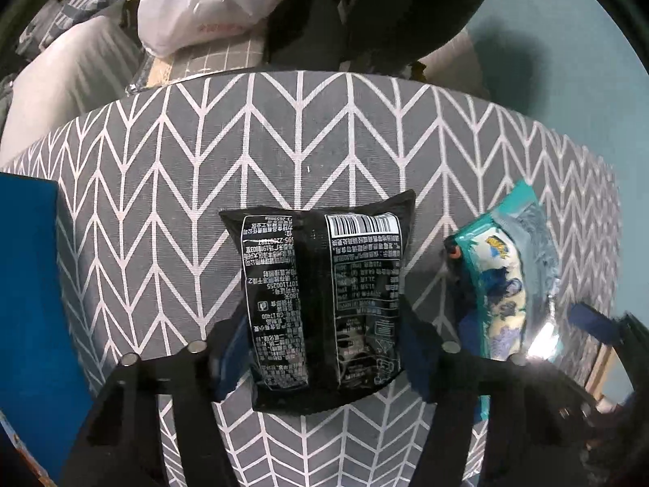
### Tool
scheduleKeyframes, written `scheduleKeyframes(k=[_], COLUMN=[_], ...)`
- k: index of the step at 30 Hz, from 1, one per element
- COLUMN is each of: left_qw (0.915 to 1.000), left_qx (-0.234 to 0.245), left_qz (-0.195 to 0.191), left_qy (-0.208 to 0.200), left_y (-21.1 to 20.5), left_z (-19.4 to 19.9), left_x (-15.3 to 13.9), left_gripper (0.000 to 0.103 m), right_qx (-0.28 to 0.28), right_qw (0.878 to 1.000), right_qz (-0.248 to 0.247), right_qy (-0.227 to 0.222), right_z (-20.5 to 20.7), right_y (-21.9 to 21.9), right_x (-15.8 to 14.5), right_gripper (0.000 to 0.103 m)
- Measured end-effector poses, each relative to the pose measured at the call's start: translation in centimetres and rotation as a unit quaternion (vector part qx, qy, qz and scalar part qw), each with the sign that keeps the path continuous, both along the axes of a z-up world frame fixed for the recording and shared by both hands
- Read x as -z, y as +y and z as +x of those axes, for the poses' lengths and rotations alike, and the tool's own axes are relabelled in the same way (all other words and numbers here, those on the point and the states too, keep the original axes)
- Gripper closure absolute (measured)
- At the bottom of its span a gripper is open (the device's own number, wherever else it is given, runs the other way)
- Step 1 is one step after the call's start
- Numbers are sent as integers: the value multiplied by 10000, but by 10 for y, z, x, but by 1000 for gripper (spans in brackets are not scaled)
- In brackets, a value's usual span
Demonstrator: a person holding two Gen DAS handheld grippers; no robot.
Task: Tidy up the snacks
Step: 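Close the right tool on the teal packet while left tool grasps the black packet, then lift both packets and carry them over the cardboard box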
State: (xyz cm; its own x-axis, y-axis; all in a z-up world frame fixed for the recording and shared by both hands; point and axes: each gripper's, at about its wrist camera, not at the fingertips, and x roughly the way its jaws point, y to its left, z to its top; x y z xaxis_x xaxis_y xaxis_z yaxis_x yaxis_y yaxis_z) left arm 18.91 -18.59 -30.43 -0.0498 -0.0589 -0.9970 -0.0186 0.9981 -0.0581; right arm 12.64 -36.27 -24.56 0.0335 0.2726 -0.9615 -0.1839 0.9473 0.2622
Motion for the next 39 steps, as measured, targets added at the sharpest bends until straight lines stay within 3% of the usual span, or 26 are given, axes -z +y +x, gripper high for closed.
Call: scheduleKeyframes(k=[10, 18, 22, 31, 39], left_qw=[9996, 9989, 9988, 9993, 9993], left_qx=[-266, -462, -474, -344, -310], left_qz=[-36, -101, -127, -152, -202], left_qy=[23, 11, 14, 0, -1], left_y=[31, 52, 59, 71, 86], left_z=[-20, -39, -47, -75, -94], left_x=[-8, -12, -16, -23, -31], left_gripper=[45, 45, 45, 45, 45], right_qx=[-369, -280, -184, 132, 152], right_qw=[9969, 9915, 9917, 9969, 9981], right_qz=[-648, -1271, -1274, -778, -599], right_qy=[245, 98, 2, 6, 14], right_z=[22, 27, 22, 16, -1], right_y=[41, 67, 74, 45, 40], right_x=[32, 39, 40, 22, 17], right_gripper=[24, 17, 16, 50, 52])
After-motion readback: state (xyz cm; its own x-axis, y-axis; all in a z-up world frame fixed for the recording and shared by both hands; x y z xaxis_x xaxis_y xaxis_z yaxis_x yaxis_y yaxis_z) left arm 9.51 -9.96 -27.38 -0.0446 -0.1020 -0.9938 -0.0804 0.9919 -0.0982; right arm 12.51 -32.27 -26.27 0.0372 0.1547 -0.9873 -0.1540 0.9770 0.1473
